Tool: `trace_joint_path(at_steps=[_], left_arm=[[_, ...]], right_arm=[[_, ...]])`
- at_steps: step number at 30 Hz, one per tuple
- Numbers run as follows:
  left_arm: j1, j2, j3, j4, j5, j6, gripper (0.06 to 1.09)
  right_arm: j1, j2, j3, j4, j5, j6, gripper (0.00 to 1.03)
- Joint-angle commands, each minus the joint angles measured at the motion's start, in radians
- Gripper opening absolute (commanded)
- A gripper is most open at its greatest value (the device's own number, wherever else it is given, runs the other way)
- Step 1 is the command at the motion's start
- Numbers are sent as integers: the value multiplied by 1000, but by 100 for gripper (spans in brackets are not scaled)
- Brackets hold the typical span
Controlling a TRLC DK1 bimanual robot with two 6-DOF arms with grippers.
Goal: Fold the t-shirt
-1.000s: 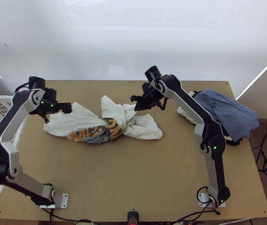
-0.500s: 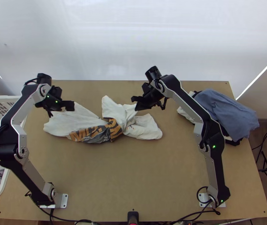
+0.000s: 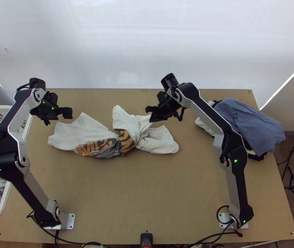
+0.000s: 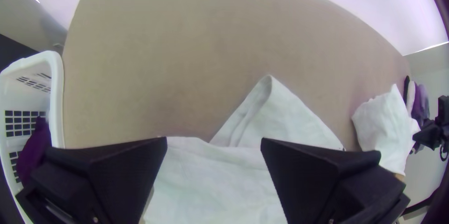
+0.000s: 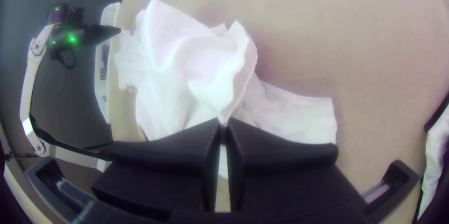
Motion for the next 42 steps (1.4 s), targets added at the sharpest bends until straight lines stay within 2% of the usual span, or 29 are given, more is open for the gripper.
trace_joint_path(at_steps=[1,12,13,15,16,24,25,27,28,37,38,41,42], left_arm=[[29,36,19,-7,-1,14,103],[57,51,-1,-7,-7,34,103],[55,50,-6,-7,-7,34,102],[52,42,-17,-7,-6,32,90],[50,42,-20,-7,-6,32,88],[46,41,-20,-22,-6,32,88],[47,41,-21,-21,-6,32,82],[54,39,-20,1,-6,20,61],[58,38,-18,17,-6,16,54],[58,45,-18,19,-7,25,52],[58,47,-20,21,-7,25,44],[58,50,-21,40,-7,31,13],[60,54,-21,37,-7,34,10]], right_arm=[[0,6,1,0,-1,-2,3],[1,7,4,3,-1,-2,3],[1,7,6,3,-1,-2,3],[3,7,7,3,-1,-2,3],[3,7,9,3,-1,-2,3],[0,6,10,3,-1,-2,3],[1,6,10,3,-1,-2,3],[3,4,12,3,-1,-2,3],[4,6,12,3,-1,-2,3],[3,4,17,3,1,-2,3],[3,3,18,3,1,-2,3],[4,1,17,3,1,-2,3],[4,-1,17,3,1,-2,3]])
